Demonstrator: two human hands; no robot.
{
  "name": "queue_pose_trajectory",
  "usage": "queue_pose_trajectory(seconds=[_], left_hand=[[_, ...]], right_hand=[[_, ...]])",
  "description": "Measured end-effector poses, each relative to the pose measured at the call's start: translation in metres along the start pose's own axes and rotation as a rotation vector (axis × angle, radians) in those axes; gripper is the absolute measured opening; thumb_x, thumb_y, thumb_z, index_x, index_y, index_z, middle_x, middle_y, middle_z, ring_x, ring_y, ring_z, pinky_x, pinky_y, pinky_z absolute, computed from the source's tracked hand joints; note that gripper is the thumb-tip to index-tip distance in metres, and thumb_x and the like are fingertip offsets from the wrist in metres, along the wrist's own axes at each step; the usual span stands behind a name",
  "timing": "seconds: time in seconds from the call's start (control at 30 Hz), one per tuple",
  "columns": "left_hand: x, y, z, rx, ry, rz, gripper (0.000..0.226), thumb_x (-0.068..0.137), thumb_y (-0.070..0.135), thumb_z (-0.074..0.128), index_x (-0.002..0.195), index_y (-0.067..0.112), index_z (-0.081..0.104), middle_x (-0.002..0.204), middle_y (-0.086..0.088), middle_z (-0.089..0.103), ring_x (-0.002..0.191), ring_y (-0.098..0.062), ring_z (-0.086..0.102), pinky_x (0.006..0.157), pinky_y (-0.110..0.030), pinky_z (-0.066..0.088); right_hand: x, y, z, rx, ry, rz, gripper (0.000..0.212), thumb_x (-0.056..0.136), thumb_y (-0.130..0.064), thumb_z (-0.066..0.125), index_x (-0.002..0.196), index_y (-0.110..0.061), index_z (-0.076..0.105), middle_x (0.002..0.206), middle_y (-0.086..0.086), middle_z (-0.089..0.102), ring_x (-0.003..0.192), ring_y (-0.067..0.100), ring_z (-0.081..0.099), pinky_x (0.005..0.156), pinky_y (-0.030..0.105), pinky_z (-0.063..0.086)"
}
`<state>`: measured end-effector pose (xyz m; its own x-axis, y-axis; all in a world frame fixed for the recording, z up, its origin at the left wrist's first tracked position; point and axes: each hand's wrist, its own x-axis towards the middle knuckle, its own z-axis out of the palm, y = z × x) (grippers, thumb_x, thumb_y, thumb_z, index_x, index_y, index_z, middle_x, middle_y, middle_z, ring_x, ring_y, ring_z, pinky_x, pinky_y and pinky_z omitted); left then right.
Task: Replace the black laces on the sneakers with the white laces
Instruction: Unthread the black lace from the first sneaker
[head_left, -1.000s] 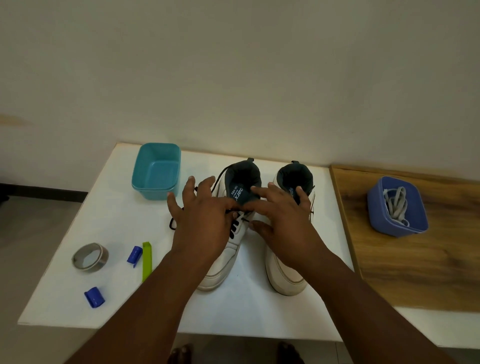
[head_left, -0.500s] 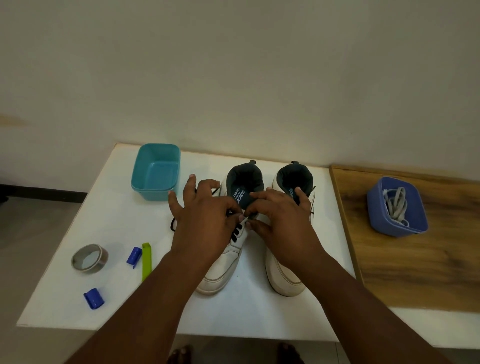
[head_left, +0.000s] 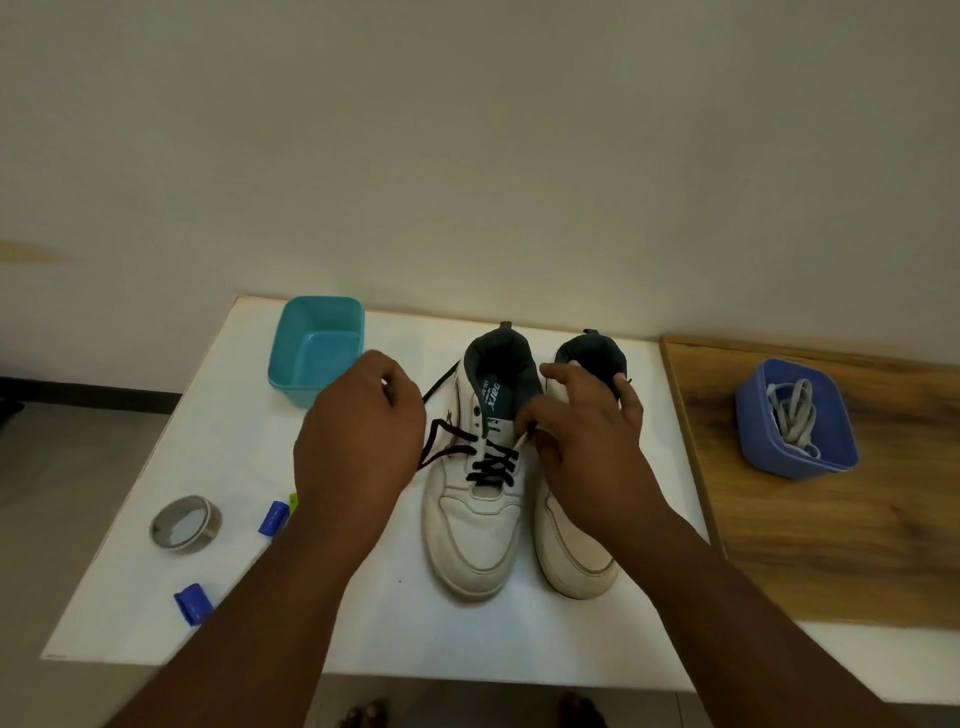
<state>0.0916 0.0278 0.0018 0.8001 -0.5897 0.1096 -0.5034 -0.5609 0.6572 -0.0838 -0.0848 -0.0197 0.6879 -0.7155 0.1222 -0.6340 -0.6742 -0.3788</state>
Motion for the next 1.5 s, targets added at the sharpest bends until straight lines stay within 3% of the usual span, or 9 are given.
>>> queue_pose_trajectory(seconds=[0.23, 0.4, 0.6, 0.7, 0.83, 0.93, 1.2, 1.37, 1.5], left_hand=[[-0.002, -0.007, 0.011, 0.22, -0.185, 0.059, 0.023, 0.093, 0.027, 0.053, 0.113, 0.031, 0.064, 0.109, 0.001, 0.06, 0.098, -0.02, 0.058, 0.082, -0.041, 0.054], [-0.003, 0.003, 0.022, 0.283, -0.335, 0.372, 0.064, 0.091, 0.017, 0.059, 0.145, 0.048, 0.043, 0.145, 0.003, 0.045, 0.134, -0.023, 0.04, 0.108, -0.045, 0.039], [-0.004, -0.003, 0.024, 0.051, -0.377, 0.334, 0.029, 0.099, 0.032, 0.05, 0.127, 0.041, 0.05, 0.128, 0.007, 0.052, 0.083, -0.009, 0.058, 0.069, -0.02, 0.042], [-0.005, -0.005, 0.026, 0.011, -0.349, 0.316, 0.027, 0.096, 0.037, 0.056, 0.121, 0.039, 0.049, 0.125, 0.008, 0.053, 0.089, -0.009, 0.059, 0.074, -0.024, 0.05], [-0.006, -0.008, 0.027, 0.008, -0.411, 0.342, 0.045, 0.087, 0.045, 0.068, 0.125, 0.041, 0.044, 0.129, 0.011, 0.05, 0.098, -0.01, 0.061, 0.083, -0.029, 0.054], [-0.006, -0.008, 0.027, 0.035, -0.433, 0.342, 0.056, 0.081, 0.048, 0.075, 0.126, 0.044, 0.042, 0.132, 0.012, 0.049, 0.101, -0.013, 0.061, 0.088, -0.036, 0.055], [-0.007, -0.005, 0.026, 0.047, -0.419, 0.337, 0.056, 0.078, 0.045, 0.078, 0.12, 0.043, 0.042, 0.126, 0.014, 0.048, 0.081, -0.008, 0.059, 0.083, -0.036, 0.052], [-0.005, -0.007, 0.028, 0.023, -0.419, 0.331, 0.058, 0.078, 0.046, 0.078, 0.124, 0.042, 0.042, 0.127, 0.012, 0.049, 0.085, -0.01, 0.06, 0.085, -0.039, 0.053], [-0.007, -0.007, 0.028, 0.018, -0.421, 0.328, 0.058, 0.078, 0.046, 0.078, 0.124, 0.044, 0.042, 0.128, 0.013, 0.05, 0.096, -0.011, 0.059, 0.088, -0.04, 0.051]], right_hand=[[0.001, -0.019, 0.014, -0.068, -0.005, -0.051, 0.03, 0.093, -0.049, 0.05, 0.105, -0.037, 0.075, 0.16, 0.0, 0.037, 0.156, 0.03, 0.009, 0.124, 0.055, -0.002], [0.001, -0.016, 0.021, -0.052, 0.029, -0.06, 0.011, 0.094, -0.035, 0.065, 0.094, -0.031, 0.076, 0.153, 0.003, 0.048, 0.153, 0.035, 0.02, 0.123, 0.059, 0.006], [-0.006, -0.016, 0.009, -0.075, 0.188, 0.078, 0.02, 0.093, -0.036, 0.05, 0.087, -0.029, 0.069, 0.148, 0.001, 0.051, 0.151, 0.022, 0.028, 0.124, 0.052, 0.005], [-0.007, -0.019, 0.006, -0.061, 0.279, 0.137, 0.013, 0.09, -0.029, 0.057, 0.094, -0.026, 0.069, 0.147, 0.005, 0.052, 0.147, 0.026, 0.034, 0.124, 0.053, 0.009], [-0.003, -0.024, 0.018, -0.067, 0.108, 0.002, 0.042, 0.087, -0.026, 0.057, 0.128, -0.032, 0.063, 0.162, 0.007, 0.032, 0.155, 0.033, 0.01, 0.125, 0.054, 0.002], [0.0, -0.021, 0.023, -0.085, 0.051, -0.04, 0.021, 0.092, -0.033, 0.057, 0.104, -0.034, 0.075, 0.157, 0.004, 0.043, 0.155, 0.035, 0.015, 0.123, 0.058, 0.004], [0.001, -0.004, -0.001, 0.238, 0.526, 0.333, 0.02, 0.088, -0.029, 0.057, 0.104, -0.037, 0.066, 0.133, -0.002, 0.056, 0.125, 0.018, 0.052, 0.105, 0.058, 0.041], [0.001, -0.022, 0.02, -0.04, 0.183, -0.012, 0.02, 0.089, -0.03, 0.067, 0.108, -0.034, 0.075, 0.155, 0.003, 0.046, 0.154, 0.034, 0.018, 0.122, 0.059, 0.01], [-0.001, -0.018, 0.017, 0.009, 0.257, 0.031, 0.009, 0.093, -0.027, 0.067, 0.09, -0.033, 0.073, 0.145, -0.004, 0.055, 0.149, 0.027, 0.031, 0.122, 0.054, 0.008]])
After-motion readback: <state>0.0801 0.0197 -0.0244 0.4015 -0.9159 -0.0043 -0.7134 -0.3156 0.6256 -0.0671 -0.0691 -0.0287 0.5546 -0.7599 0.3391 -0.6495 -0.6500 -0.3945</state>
